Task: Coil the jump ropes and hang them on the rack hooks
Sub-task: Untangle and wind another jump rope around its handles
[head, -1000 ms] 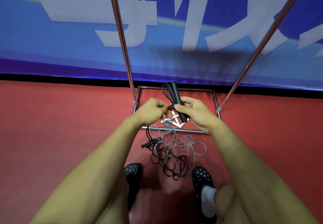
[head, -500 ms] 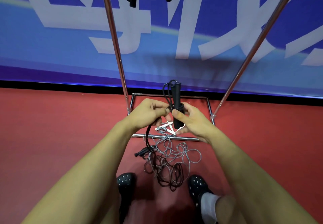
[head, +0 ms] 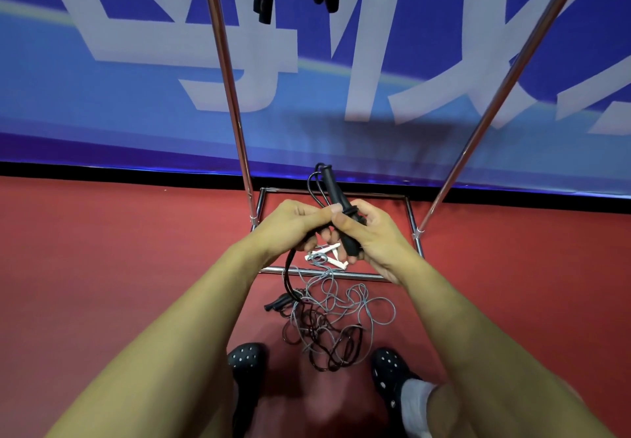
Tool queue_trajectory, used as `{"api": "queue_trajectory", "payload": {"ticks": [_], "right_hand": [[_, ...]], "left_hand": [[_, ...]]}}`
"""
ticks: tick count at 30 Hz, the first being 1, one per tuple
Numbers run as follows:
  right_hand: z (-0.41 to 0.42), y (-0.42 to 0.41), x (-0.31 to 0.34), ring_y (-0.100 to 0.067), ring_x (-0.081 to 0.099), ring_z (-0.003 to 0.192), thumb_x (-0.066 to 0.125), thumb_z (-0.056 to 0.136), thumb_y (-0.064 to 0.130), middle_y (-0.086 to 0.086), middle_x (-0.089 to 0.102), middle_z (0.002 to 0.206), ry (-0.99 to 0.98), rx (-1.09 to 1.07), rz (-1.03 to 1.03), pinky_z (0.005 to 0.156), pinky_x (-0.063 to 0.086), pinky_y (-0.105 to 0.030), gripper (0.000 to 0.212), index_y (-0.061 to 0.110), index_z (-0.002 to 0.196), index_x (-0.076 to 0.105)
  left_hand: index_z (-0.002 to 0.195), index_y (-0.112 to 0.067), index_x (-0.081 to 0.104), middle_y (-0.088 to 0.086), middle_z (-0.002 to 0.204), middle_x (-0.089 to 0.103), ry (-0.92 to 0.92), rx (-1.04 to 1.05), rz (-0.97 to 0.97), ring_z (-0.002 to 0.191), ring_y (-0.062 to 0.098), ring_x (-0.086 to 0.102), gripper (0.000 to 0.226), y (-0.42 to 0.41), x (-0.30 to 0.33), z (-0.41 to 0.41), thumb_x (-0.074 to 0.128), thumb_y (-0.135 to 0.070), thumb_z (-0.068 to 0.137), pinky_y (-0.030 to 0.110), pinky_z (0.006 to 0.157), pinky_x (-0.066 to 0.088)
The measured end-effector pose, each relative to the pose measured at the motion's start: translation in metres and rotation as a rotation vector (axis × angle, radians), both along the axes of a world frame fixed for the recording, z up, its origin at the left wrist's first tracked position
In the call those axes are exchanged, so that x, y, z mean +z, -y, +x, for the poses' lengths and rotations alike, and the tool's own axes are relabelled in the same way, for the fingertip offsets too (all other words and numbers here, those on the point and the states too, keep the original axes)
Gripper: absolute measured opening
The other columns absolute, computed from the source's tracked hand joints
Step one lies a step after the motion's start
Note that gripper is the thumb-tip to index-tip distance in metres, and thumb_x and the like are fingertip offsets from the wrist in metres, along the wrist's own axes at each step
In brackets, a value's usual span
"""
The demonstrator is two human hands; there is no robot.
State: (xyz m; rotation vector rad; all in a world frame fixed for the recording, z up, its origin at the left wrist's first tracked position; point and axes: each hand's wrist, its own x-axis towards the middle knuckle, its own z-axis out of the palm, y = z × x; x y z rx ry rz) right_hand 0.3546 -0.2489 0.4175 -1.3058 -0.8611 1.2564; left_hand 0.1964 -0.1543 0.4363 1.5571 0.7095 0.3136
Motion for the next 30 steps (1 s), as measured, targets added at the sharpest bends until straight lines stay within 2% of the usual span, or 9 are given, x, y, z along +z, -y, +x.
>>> {"api": "queue_trajectory", "payload": {"ticks": [3, 6, 10, 13, 17, 21, 25, 28, 30], "right_hand": [[-0.001, 0.000, -0.003, -0.025, 0.060, 0.053, 0.077, 0.081, 0.040, -0.018, 0.069, 0.079, -0.024, -0.018, -0.011, 0.045, 0.045, -0.028, 0.046, 0.007, 0.106, 0.056], [-0.004, 0.001, -0.001, -0.024, 0.061, 0.057, 0.072, 0.085, 0.040, -0.024, 0.066, 0.084, -0.089, -0.019, -0.015, 0.052, 0.053, -0.032, 0.047, 0.004, 0.109, 0.056], [-0.005, 0.003, 0.006, -0.024, 0.066, 0.064, 0.061, 0.094, 0.039, -0.015, 0.067, 0.084, -0.211, 0.029, -0.052, 0.065, 0.060, -0.036, 0.043, 0.003, 0.117, 0.056], [-0.002, 0.006, 0.009, -0.023, 0.061, 0.064, 0.063, 0.094, 0.030, -0.017, 0.066, 0.089, -0.234, 0.060, -0.026, 0.061, 0.057, -0.032, 0.035, 0.005, 0.117, 0.055], [0.007, 0.006, 0.015, -0.021, 0.061, 0.062, 0.067, 0.089, 0.026, -0.019, 0.070, 0.090, -0.228, 0.040, 0.010, 0.057, 0.056, -0.030, 0.033, 0.008, 0.116, 0.058], [0.011, 0.004, 0.012, -0.019, 0.058, 0.061, 0.069, 0.086, 0.039, -0.013, 0.069, 0.084, -0.209, -0.028, -0.001, 0.046, 0.045, -0.024, 0.043, 0.010, 0.116, 0.057], [0.013, 0.000, 0.006, -0.020, 0.055, 0.061, 0.062, 0.090, 0.057, -0.011, 0.062, 0.078, -0.245, -0.069, -0.059, 0.053, 0.048, -0.029, 0.055, 0.007, 0.112, 0.056], [0.015, -0.002, 0.001, -0.023, 0.058, 0.065, 0.061, 0.099, 0.048, -0.012, 0.060, 0.076, -0.288, -0.081, -0.062, 0.061, 0.054, -0.033, 0.044, 0.006, 0.110, 0.053], [0.015, -0.003, -0.001, -0.025, 0.061, 0.066, 0.061, 0.102, 0.034, -0.013, 0.059, 0.075, -0.304, -0.101, -0.054, 0.063, 0.056, -0.035, 0.029, 0.006, 0.106, 0.054]], "left_hand": [[0.076, -0.005, 0.072, 0.017, 0.082, 0.064, -0.016, -0.024, -0.036, 0.052, 0.014, 0.041, 0.046, -0.003, -0.002, -0.002, 0.067, -0.048, 0.093, 0.022, 0.051, 0.032], [0.075, -0.009, 0.074, 0.019, 0.081, 0.061, -0.026, -0.030, -0.067, 0.052, 0.016, 0.040, 0.049, -0.002, -0.004, -0.004, 0.073, -0.057, 0.082, 0.022, 0.050, 0.033], [0.074, -0.012, 0.074, 0.016, 0.075, 0.065, -0.024, 0.015, -0.103, 0.052, 0.018, 0.042, 0.044, -0.001, -0.003, -0.002, 0.071, -0.054, 0.085, 0.024, 0.050, 0.034], [0.082, -0.012, 0.070, 0.015, 0.072, 0.068, -0.128, -0.031, -0.137, 0.051, 0.019, 0.045, 0.055, 0.000, -0.002, -0.002, 0.063, -0.067, 0.087, 0.028, 0.055, 0.037], [0.096, -0.009, 0.064, 0.014, 0.064, 0.062, -0.248, -0.156, -0.226, 0.055, 0.023, 0.059, 0.091, 0.007, -0.007, -0.001, 0.035, -0.094, 0.079, 0.031, 0.063, 0.048], [0.080, -0.008, 0.063, 0.015, 0.060, 0.059, -0.179, -0.063, -0.188, 0.057, 0.025, 0.060, 0.083, 0.009, -0.009, 0.005, 0.033, -0.085, 0.087, 0.032, 0.065, 0.047], [0.082, -0.007, 0.066, 0.012, 0.062, 0.063, -0.129, 0.019, -0.092, 0.054, 0.022, 0.053, 0.065, 0.009, -0.013, 0.008, 0.037, -0.061, 0.103, 0.032, 0.059, 0.039], [0.083, -0.008, 0.070, 0.009, 0.060, 0.064, -0.073, 0.059, -0.034, 0.058, 0.022, 0.055, 0.046, 0.010, -0.012, 0.008, 0.042, -0.033, 0.109, 0.034, 0.065, 0.044], [0.087, -0.006, 0.071, 0.008, 0.063, 0.067, -0.074, 0.062, 0.019, 0.069, 0.023, 0.062, 0.038, 0.011, -0.012, 0.008, 0.048, -0.029, 0.108, 0.037, 0.077, 0.051]]}}
